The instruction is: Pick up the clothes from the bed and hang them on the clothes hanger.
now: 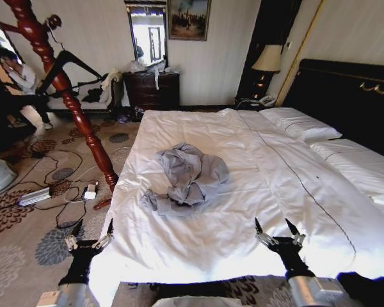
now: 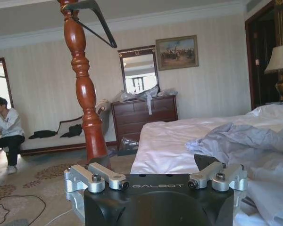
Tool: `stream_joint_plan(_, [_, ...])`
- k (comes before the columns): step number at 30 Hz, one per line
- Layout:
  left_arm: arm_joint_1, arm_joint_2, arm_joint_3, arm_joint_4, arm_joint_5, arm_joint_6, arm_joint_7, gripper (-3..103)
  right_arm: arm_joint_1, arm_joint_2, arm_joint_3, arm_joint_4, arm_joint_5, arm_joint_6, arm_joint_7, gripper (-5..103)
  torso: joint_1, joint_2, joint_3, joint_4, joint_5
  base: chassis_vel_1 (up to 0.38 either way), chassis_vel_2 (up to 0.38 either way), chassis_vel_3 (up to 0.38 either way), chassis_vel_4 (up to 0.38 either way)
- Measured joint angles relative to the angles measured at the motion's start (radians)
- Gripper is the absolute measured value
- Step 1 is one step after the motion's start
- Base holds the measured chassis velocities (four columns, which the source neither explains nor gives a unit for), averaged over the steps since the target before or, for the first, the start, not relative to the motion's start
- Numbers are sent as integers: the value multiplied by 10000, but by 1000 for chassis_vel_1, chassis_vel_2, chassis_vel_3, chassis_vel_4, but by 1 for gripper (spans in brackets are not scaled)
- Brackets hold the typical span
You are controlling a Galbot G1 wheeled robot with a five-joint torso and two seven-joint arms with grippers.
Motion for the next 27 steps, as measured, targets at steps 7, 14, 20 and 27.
stream_joint_plan(7, [278,-60,-18,71,-22,-93,37,100,371,-656,-218,459,2940,-1255,507,100,0,0,0,1,1,0,0,0,0])
stream_joint_plan(14, [288,-269,109,6,149,-55,109,100,1059,-1694,100,463,5971,-2401,840,100,0,0,0,3,2,0,0,0,0])
stream_joint_plan(20, [137,-224,296,-13,372,138,165,100,2403,-2817,715,464,10886,-4380,2306,100,0,0,1,0,2,0,0,0,0])
stream_joint_plan(27, [434,-512,317,-62,679,85,189,100,4817,-3375,-338,-520,12712,-4927,3579,100,0,0,1,2,3,0,0,0,0])
